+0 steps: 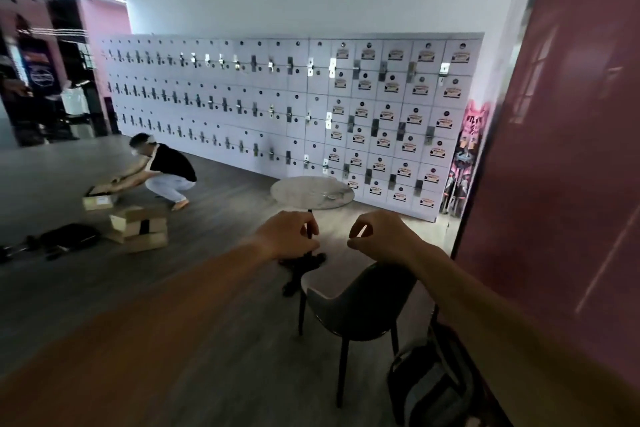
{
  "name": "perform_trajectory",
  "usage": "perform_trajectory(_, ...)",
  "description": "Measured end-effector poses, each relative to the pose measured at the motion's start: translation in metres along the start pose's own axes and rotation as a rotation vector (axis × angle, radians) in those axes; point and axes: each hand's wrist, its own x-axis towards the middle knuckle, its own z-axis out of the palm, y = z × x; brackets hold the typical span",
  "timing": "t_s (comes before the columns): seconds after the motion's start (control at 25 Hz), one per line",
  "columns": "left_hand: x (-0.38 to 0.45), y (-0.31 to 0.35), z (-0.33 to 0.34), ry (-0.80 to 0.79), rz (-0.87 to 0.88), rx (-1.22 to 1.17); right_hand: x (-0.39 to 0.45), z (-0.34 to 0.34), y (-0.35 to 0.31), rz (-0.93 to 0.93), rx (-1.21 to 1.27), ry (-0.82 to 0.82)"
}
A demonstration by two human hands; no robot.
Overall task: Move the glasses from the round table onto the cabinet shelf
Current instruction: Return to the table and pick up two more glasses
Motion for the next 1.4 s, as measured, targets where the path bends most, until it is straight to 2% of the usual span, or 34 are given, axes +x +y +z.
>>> perform_trajectory(0.24, 0.124, -0.049, 0.001, 0.047, -0.041, 0.022, 0.137, 0.011, 0.028, -0.086, 0.034, -0.011)
perform_trajectory(0.56, 0.275, -0.094, 0.001, 0.048, -0.073, -0.004, 0.3, 0.01, 0.076, -0.085, 0.025, -0.045)
perform_trajectory(0.84, 0.385, -0.165, 0.006, 0.036, -0.115, -0.025, 0.424, 0.041, 0.098, -0.039, 0.061, -0.108)
perform_trajectory(1.16, 0.542, -0.27, 0.004, -0.025, -0.037, -0.012, 0.576, 0.075, 0.106, 0.065, 0.05, -0.041)
perform_trajectory(1.4, 0.647, -0.316, 0.0, -0.1, 0.043, -0.027, 0.668, 0.082, 0.124, 0.179, 0.07, 0.0)
